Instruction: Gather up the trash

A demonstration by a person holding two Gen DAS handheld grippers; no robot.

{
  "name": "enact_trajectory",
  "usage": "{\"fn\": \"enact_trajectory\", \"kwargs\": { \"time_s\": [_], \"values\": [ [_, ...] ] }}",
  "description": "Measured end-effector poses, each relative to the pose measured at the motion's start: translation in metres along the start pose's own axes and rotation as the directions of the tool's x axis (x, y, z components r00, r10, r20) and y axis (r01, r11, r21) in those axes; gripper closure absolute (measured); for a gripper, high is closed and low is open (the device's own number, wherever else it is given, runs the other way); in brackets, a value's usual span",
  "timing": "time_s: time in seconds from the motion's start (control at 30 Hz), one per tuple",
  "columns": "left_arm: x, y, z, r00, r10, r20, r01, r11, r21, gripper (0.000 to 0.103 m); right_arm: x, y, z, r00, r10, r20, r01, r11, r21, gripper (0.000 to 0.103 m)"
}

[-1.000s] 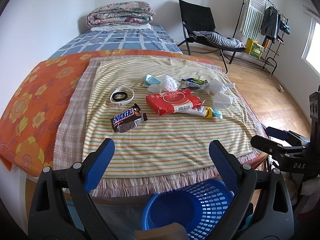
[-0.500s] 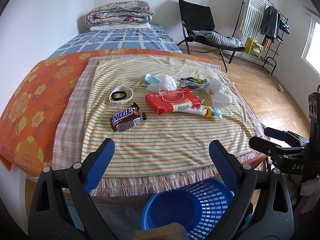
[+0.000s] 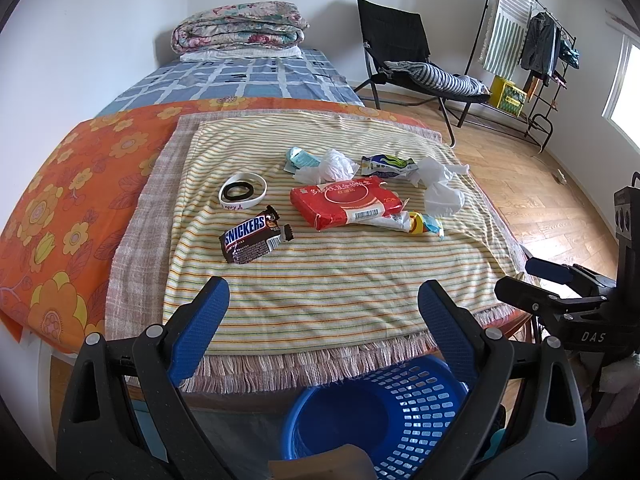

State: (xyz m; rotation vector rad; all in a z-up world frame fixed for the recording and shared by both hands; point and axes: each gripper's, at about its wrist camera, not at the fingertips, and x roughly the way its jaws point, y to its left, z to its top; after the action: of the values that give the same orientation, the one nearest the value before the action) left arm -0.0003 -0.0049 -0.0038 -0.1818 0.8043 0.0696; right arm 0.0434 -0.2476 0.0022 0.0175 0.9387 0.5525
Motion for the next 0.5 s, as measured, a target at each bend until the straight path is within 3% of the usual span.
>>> {"fn": "enact_trajectory", "kwargs": {
  "time_s": [0.5],
  "values": [
    [0.0072, -0.0010, -0.0024, 1.000, 0.002, -0.014, -0.002, 1.000, 0.007, 0.006, 0.0047, 0.0006, 0.0054, 0.999, 0.028, 0.019, -0.027, 0.999, -0.025, 0.005]
  ]
}}
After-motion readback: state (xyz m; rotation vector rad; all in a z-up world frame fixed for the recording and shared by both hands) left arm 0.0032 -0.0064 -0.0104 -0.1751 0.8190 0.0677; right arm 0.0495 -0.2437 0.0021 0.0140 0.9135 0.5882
